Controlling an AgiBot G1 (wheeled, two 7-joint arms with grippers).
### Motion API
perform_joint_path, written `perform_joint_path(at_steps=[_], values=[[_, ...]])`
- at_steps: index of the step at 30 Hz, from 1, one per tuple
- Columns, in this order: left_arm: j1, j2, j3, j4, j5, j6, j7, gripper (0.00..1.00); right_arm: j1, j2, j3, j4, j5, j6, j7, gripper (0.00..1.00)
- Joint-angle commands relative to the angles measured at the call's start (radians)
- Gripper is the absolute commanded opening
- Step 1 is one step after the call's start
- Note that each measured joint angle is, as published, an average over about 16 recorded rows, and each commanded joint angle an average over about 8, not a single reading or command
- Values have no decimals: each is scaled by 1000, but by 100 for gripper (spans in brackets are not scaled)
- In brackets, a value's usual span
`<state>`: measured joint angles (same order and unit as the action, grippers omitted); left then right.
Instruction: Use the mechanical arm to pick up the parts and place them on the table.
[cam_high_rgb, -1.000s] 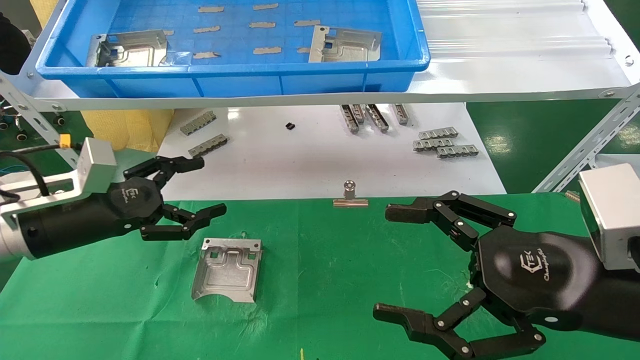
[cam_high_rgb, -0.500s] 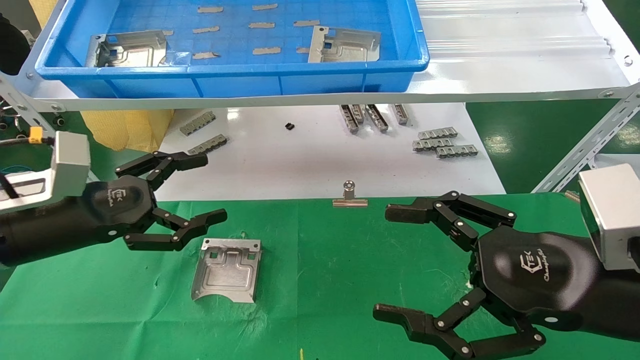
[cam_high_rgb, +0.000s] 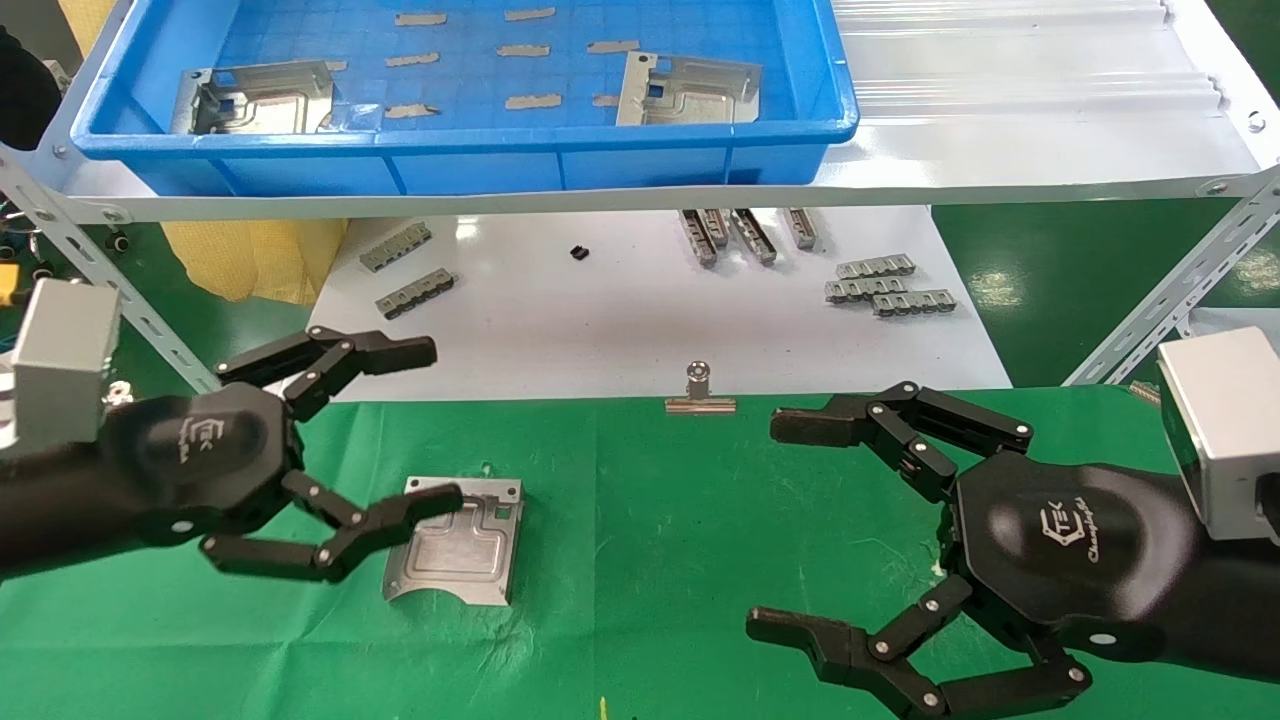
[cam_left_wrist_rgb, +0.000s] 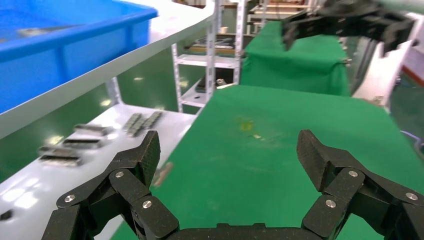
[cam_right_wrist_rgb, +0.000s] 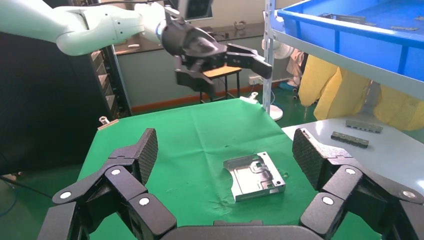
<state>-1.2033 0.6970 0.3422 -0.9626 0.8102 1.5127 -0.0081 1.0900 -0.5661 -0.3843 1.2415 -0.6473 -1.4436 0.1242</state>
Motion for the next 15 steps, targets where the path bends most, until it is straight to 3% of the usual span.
perform_joint_path(at_steps=[1, 15], values=[[19, -13, -9, -48, -12, -3, -27, 100, 0, 0, 0, 0, 0, 0, 0, 100], [137, -91, -67, -345, -85, -17, -187, 100, 0, 0, 0, 0, 0, 0, 0, 100]])
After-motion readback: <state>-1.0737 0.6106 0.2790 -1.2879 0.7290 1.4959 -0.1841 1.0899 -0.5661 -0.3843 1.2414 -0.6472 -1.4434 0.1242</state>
